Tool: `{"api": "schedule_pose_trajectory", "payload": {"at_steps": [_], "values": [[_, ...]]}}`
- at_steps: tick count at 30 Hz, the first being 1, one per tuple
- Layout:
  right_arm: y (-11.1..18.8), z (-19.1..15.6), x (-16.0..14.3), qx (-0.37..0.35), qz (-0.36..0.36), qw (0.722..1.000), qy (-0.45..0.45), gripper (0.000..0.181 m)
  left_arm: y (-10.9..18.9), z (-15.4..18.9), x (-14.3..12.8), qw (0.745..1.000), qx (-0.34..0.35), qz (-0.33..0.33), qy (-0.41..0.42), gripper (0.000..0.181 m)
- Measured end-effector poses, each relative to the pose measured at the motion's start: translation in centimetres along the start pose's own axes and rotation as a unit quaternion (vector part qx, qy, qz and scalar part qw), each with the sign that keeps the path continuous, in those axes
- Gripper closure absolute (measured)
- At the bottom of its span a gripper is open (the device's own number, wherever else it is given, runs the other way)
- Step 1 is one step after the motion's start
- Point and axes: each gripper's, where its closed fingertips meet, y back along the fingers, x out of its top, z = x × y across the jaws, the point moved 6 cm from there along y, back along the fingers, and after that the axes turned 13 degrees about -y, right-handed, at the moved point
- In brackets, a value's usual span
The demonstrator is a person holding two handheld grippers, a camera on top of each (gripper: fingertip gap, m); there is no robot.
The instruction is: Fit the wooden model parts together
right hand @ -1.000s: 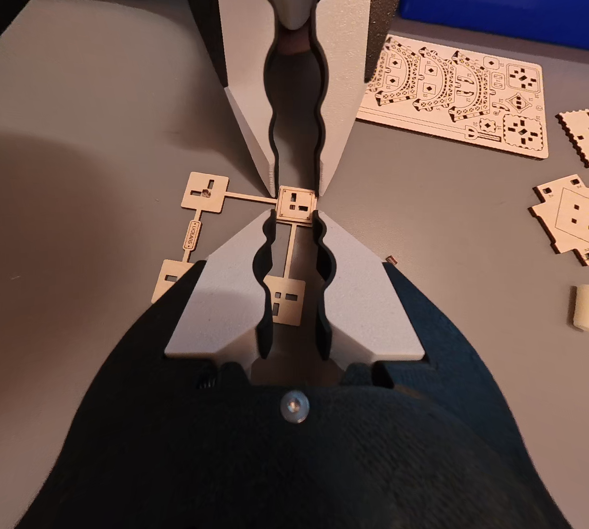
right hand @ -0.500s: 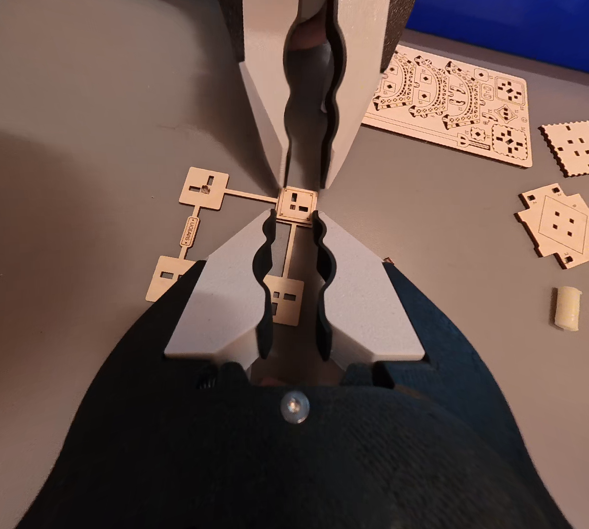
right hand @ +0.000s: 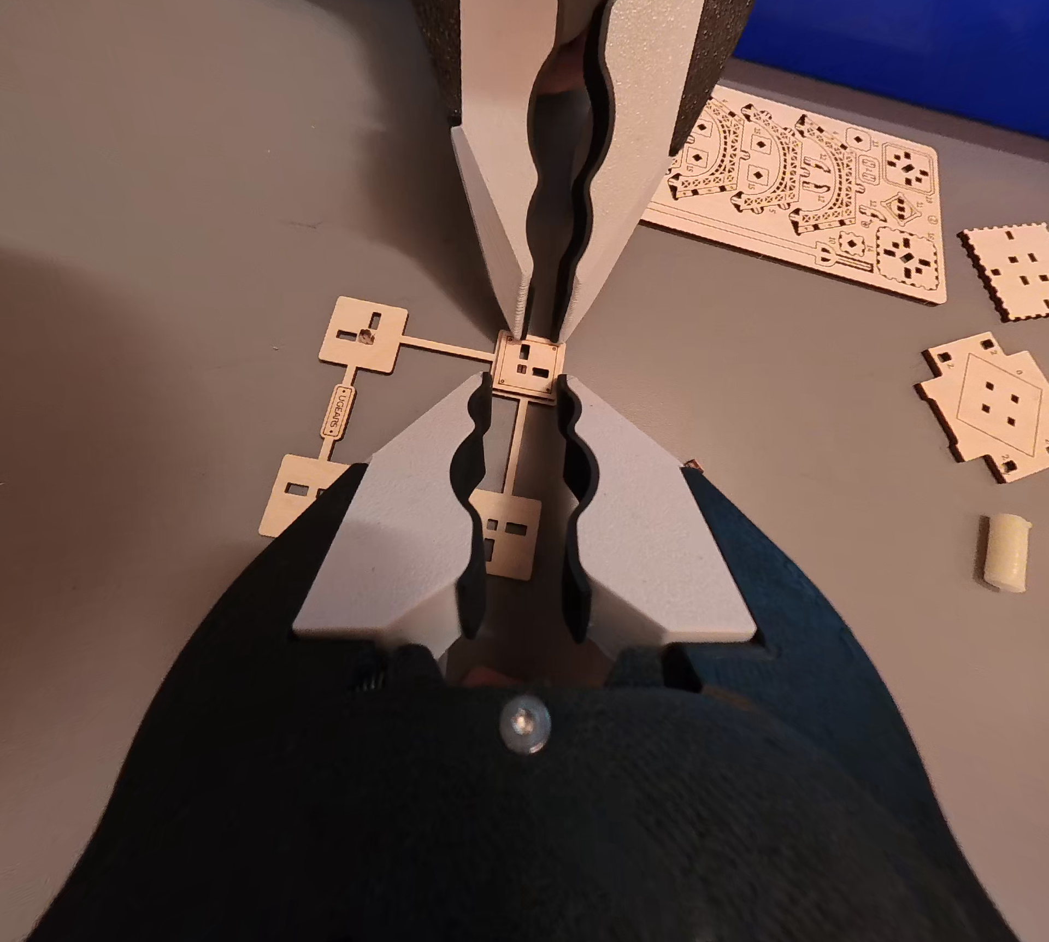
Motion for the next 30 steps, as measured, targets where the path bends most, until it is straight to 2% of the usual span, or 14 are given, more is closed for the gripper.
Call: {"api": "schedule_pose_trajectory", "payload": {"at_steps": [4,7,9,13,18,20,22,24,30], "values": [[0.0,0.0,0.0,0.000,0.000,1.000,0.000,0.161,0.0,0.0,0.0,1.000,0.007,0.000,-0.004,0.163],[0.0,0.1,0.0,-0.001,0.001,1.000,-0.005,0.158,0.3,0.0,0.1,1.000,0.013,0.010,-0.007,0.162],[0.1,0.0,0.1,0.003,0.005,1.000,-0.002,0.140,0.4,-0.1,0.1,1.000,0.017,0.015,-0.005,0.156],[0.5,-0.4,0.1,0.025,0.014,1.000,0.010,0.136,0.3,0.3,0.1,1.000,0.008,0.009,-0.019,0.154],[1.1,-0.5,0.4,0.032,0.035,0.998,0.027,0.133,0.3,0.7,0.2,0.999,0.009,0.012,-0.039,0.161],[1.5,-0.4,0.7,0.030,0.044,0.998,0.027,0.146,0.3,0.9,0.2,0.999,0.006,0.012,-0.046,0.162],[1.8,-0.2,1.0,0.016,0.054,0.998,0.035,0.179,0.3,1.0,0.2,0.999,0.005,0.009,-0.051,0.169],[1.8,-0.2,1.2,0.004,0.060,0.997,0.041,0.181,0.2,1.3,0.2,0.998,0.001,0.004,-0.061,0.175],[0.5,-0.9,0.7,-0.001,0.020,0.997,0.068,0.181,0.0,1.5,0.3,0.997,0.005,0.000,-0.072,0.181]]}}
